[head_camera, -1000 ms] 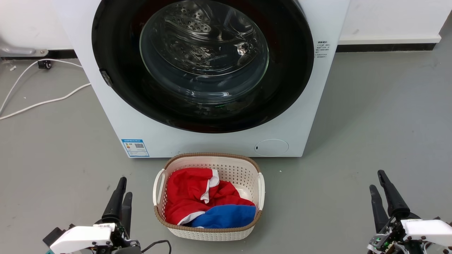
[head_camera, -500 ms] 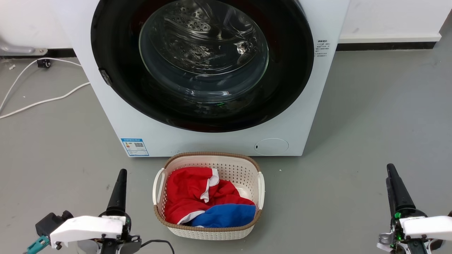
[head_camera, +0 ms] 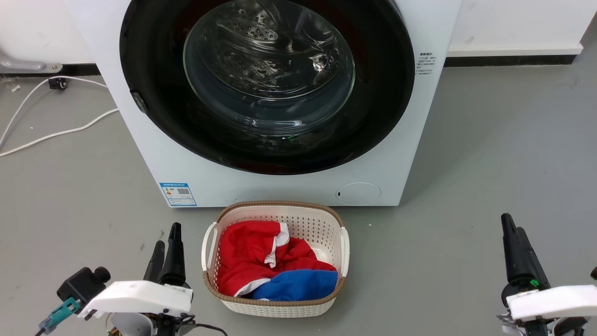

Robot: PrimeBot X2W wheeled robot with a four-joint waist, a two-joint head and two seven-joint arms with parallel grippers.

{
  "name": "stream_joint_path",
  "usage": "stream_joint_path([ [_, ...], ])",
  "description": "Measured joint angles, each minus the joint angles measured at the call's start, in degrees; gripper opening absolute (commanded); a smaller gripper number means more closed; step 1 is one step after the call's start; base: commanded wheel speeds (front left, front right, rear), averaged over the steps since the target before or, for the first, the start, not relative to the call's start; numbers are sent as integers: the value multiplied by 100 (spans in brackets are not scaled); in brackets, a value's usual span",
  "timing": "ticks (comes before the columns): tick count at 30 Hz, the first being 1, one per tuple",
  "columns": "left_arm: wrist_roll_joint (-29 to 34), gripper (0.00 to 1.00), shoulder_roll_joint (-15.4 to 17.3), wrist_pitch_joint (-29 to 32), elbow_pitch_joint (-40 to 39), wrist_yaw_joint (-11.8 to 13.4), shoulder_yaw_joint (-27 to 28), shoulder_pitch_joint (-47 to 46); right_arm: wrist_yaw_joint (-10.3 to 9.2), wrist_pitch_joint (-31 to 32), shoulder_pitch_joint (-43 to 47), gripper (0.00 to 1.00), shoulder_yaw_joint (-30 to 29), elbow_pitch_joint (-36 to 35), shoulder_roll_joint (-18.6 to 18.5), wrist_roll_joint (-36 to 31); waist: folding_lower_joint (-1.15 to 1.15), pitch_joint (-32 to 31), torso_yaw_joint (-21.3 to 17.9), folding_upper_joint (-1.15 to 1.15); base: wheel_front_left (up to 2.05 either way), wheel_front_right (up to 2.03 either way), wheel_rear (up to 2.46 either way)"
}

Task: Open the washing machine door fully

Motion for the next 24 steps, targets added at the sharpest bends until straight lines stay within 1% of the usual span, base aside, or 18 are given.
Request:
stream_joint_path([
  [3,286,100,25,-63,-59,77,-90,19,0,-56,64,100,33,-74,0,-369,0,-2,2,0,0,0,0],
  [12,967,100,131,-230,-234,197,-313,45,0,-229,176,100,94,-258,-1,-1266,0,0,1,0,0,0,0],
  [24,1864,100,225,-463,-400,347,-555,130,0,-460,342,100,99,-458,-1,-2128,0,3,6,0,0,0,0],
])
